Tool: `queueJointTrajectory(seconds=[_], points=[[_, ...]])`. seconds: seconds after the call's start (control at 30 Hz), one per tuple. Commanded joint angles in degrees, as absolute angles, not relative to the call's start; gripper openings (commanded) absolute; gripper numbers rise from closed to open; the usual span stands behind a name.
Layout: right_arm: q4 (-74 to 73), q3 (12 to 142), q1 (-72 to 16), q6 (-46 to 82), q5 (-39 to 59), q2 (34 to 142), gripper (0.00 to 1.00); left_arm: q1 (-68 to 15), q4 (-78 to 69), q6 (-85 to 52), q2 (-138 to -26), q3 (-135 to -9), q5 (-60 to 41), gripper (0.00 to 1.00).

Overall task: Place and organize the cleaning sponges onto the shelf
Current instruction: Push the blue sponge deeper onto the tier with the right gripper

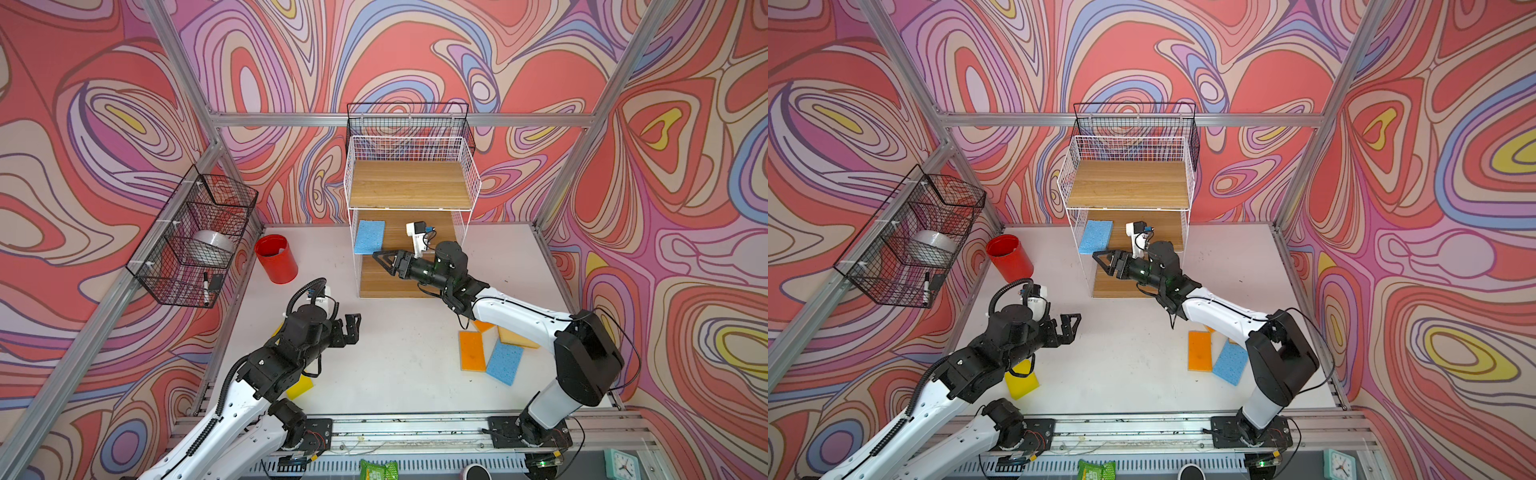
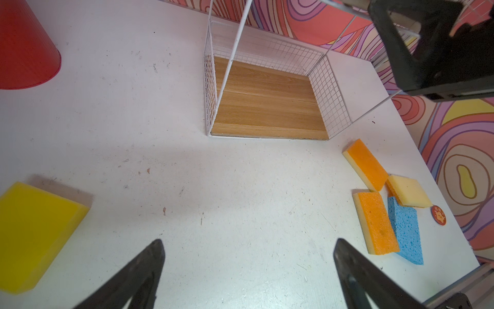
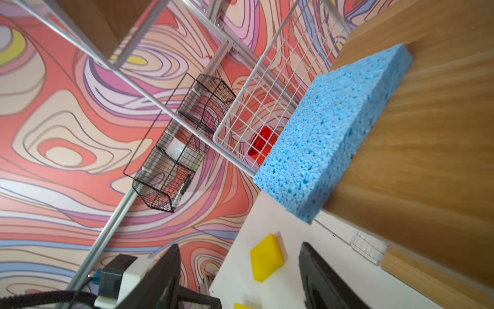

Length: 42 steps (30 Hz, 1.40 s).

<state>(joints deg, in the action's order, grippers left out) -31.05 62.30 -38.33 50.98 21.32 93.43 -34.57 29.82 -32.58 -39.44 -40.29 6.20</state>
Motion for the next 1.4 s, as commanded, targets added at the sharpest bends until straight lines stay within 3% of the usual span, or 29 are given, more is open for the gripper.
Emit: queueJointTrajectory(seconds=[0.0, 0.7, 1.37], points=[[-42.86, 59.08, -38.64, 58.78, 15.54, 91.50, 0.72, -34.63, 30.94, -32.47, -38.76, -39.56, 6.07, 1.00], [-34.43, 68.02, -41.00, 52.28, 5.74, 96.25, 0.73, -34.63, 30.85, -32.79, -38.06, -39.11, 5.04, 1.00], [-33.14, 72.32, -40.97, 65.54, 1.82, 101.02, 0.75, -34.63, 30.28, -32.36, -39.29, -38.94, 4.33, 1.00]])
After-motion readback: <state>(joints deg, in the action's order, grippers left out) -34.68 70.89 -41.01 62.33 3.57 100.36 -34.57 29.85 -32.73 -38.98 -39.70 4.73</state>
